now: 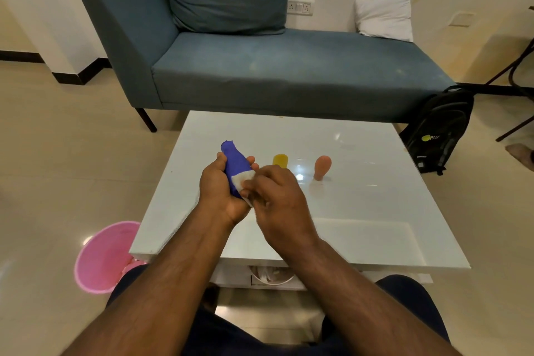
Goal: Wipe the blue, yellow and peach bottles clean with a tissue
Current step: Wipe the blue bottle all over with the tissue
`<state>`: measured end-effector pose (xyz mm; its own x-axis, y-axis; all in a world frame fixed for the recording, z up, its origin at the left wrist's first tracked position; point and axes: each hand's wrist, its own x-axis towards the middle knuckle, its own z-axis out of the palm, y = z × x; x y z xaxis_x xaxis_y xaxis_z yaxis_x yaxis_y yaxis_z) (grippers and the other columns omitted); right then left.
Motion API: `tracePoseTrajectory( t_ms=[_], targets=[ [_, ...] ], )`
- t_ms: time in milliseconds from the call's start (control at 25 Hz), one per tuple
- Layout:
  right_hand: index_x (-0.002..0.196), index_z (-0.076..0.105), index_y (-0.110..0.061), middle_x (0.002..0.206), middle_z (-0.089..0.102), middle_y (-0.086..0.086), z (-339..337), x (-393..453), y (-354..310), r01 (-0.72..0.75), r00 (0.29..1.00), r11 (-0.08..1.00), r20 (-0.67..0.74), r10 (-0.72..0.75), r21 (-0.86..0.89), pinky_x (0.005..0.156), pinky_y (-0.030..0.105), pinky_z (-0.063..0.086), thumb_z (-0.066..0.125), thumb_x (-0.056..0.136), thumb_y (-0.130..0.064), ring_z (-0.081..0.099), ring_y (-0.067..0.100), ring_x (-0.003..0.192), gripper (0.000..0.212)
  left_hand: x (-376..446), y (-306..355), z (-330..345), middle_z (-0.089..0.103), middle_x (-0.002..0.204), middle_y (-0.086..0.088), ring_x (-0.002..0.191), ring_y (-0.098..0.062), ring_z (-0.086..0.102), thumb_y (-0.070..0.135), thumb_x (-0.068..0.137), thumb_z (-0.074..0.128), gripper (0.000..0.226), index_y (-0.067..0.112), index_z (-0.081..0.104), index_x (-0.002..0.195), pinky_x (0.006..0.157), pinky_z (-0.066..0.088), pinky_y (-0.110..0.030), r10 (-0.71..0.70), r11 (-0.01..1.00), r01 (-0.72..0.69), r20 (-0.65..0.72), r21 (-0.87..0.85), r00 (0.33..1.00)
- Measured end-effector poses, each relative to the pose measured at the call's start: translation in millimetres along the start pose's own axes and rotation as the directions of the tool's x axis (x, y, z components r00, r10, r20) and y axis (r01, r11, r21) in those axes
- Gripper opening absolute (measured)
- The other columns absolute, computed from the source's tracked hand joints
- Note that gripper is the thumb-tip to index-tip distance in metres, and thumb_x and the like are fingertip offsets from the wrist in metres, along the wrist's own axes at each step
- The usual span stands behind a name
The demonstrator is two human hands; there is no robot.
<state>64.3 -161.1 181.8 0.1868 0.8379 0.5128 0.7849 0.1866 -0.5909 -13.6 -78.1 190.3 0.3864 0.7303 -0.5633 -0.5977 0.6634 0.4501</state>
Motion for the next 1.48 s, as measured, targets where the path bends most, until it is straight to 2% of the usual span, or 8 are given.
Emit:
tracePoseTrajectory(
  t_ms=[160, 280, 400, 640, 800, 1000, 1280, 1480],
  targets=[
    [0.097, 0.067, -0.006, 0.096, 0.063, 0.010, -2, 4, 0, 0.177, 0.984, 0.982, 0.027, -0.175, -0.069, 0.076, 0.027, 0.050, 0.069, 0.082, -0.008, 0.055, 0.023, 0.087, 0.016, 0, -1, -2, 0.070, 0.108, -0.014, 0.088, -0.026, 0.067, 0.045, 0.100, 0.052, 0.041, 0.009, 0.057, 0.118, 0.081, 0.058, -0.037, -0.023, 1.000, 0.023, 0.005, -0.011, 1.000],
    [0.094, 0.067, -0.009, 0.096, 0.063, 0.004, -5, 2, 15, -0.010, 1.000, 1.000, 0.004, 0.010, 0.017, 0.074, 0.023, 0.052, 0.069, 0.084, -0.009, 0.057, 0.015, 0.086, 0.011, -2, 3, -2, 0.069, 0.105, -0.015, 0.082, -0.025, 0.065, 0.040, 0.102, 0.049, 0.033, 0.009, 0.059, 0.110, 0.068, 0.059, -0.034, 0.014, 0.999, -0.012, 0.034, -0.046, 0.999],
    [0.092, 0.066, -0.015, 0.093, 0.062, -0.005, -4, 0, 16, -0.207, 0.978, 0.974, 0.023, 0.206, 0.096, 0.072, 0.009, 0.046, 0.067, 0.088, -0.016, 0.056, 0.005, 0.082, 0.005, -1, 1, -4, 0.070, 0.099, -0.015, 0.081, -0.024, 0.065, 0.038, 0.101, 0.051, 0.032, 0.009, 0.060, 0.111, 0.066, 0.058, -0.034, 0.026, 0.999, -0.023, 0.076, -0.041, 0.997],
    [0.098, 0.070, -0.019, 0.094, 0.061, -0.013, -9, 14, 7, -0.279, 0.959, 0.919, 0.043, 0.278, 0.279, 0.075, 0.013, 0.051, 0.065, 0.088, -0.023, 0.060, 0.003, 0.087, 0.012, 1, 4, -9, 0.075, 0.112, -0.011, 0.084, -0.026, 0.072, 0.042, 0.097, 0.056, 0.042, 0.014, 0.060, 0.129, 0.071, 0.062, -0.040, 0.010, 0.996, -0.027, 0.185, 0.087, 0.983],
    [0.098, 0.066, -0.018, 0.093, 0.062, -0.010, -17, 38, 12, -0.368, 0.922, 0.870, 0.006, 0.387, 0.328, 0.068, 0.010, 0.049, 0.065, 0.089, -0.023, 0.062, 0.007, 0.083, 0.011, -2, -8, -9, 0.077, 0.098, -0.011, 0.076, -0.026, 0.074, 0.045, 0.092, 0.059, 0.041, 0.017, 0.062, 0.122, 0.081, 0.059, -0.048, 0.017, 0.972, -0.059, 0.181, 0.228, 0.983],
    [0.099, 0.070, -0.018, 0.093, 0.064, -0.012, -11, 13, 3, -0.334, 0.937, 0.885, 0.011, 0.350, 0.326, 0.074, 0.013, 0.051, 0.064, 0.089, -0.025, 0.061, 0.003, 0.087, 0.013, 4, -4, -10, 0.074, 0.093, -0.010, 0.074, -0.022, 0.071, 0.049, 0.092, 0.060, 0.049, 0.014, 0.062, 0.126, 0.067, 0.060, -0.038, 0.072, 0.974, -0.101, 0.143, 0.202, 0.987],
    [0.095, 0.067, -0.017, 0.091, 0.059, -0.011, -27, 51, 5, -0.265, 0.951, 0.947, -0.114, 0.287, 0.180, 0.065, 0.001, 0.041, 0.064, 0.090, -0.023, 0.058, 0.000, 0.079, 0.009, -3, -10, -3, 0.076, 0.096, -0.009, 0.073, -0.022, 0.073, 0.043, 0.094, 0.060, 0.037, 0.017, 0.063, 0.120, 0.065, 0.061, -0.037, 0.125, 0.940, -0.185, 0.215, 0.286, 0.969],
    [0.104, 0.066, -0.013, 0.098, 0.055, -0.008, -18, 18, -6, -0.136, 0.990, 0.988, -0.030, 0.138, 0.068, 0.074, 0.003, 0.042, 0.060, 0.092, -0.021, 0.054, 0.002, 0.082, 0.015, -1, 1, -2, 0.076, 0.089, -0.008, 0.070, -0.021, 0.072, 0.043, 0.095, 0.061, 0.034, 0.015, 0.066, 0.114, 0.065, 0.059, -0.035, 0.128, 0.963, -0.164, 0.177, 0.212, 0.976]
  ],
)
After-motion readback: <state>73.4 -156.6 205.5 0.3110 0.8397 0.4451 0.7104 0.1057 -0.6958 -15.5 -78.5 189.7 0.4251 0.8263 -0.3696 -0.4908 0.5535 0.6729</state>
